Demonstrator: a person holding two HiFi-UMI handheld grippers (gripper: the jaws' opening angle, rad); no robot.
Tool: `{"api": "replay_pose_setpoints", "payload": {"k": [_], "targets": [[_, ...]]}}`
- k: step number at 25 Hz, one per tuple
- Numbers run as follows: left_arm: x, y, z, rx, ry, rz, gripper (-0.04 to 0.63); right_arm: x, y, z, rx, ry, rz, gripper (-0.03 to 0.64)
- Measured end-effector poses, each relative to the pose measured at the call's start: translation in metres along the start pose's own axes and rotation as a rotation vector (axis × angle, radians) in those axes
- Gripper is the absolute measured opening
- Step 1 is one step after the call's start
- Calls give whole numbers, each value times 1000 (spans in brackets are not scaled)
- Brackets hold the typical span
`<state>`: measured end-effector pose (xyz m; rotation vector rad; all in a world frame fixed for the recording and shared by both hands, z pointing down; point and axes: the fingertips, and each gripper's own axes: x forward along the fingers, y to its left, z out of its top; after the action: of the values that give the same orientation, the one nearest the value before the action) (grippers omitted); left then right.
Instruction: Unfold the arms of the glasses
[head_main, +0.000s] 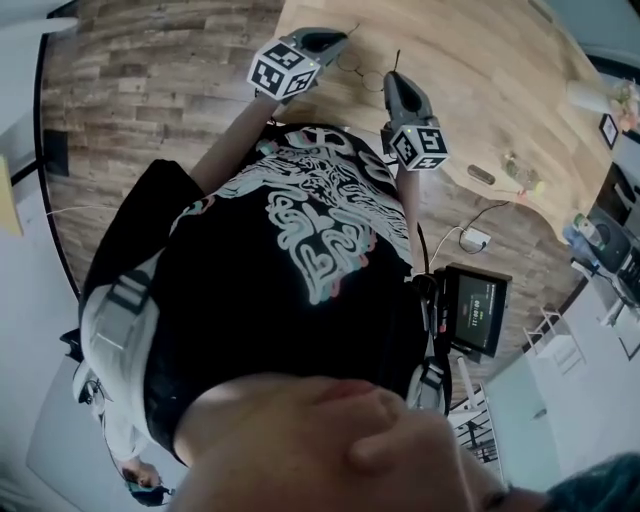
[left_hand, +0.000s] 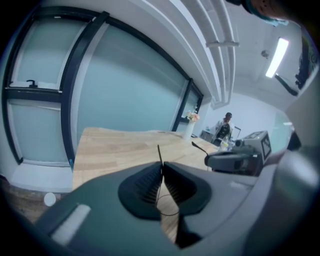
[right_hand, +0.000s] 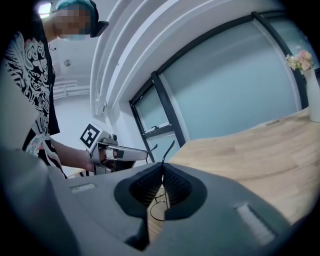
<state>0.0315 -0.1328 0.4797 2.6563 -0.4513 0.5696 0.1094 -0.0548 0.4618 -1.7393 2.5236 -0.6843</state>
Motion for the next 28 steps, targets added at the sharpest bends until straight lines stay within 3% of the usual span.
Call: {"api": "replay_pose_setpoints", "payload": {"k": [28], "targets": [[3,2,-2,13,18,1,3,2,-6,-5,-13,7,-32,3]]}}
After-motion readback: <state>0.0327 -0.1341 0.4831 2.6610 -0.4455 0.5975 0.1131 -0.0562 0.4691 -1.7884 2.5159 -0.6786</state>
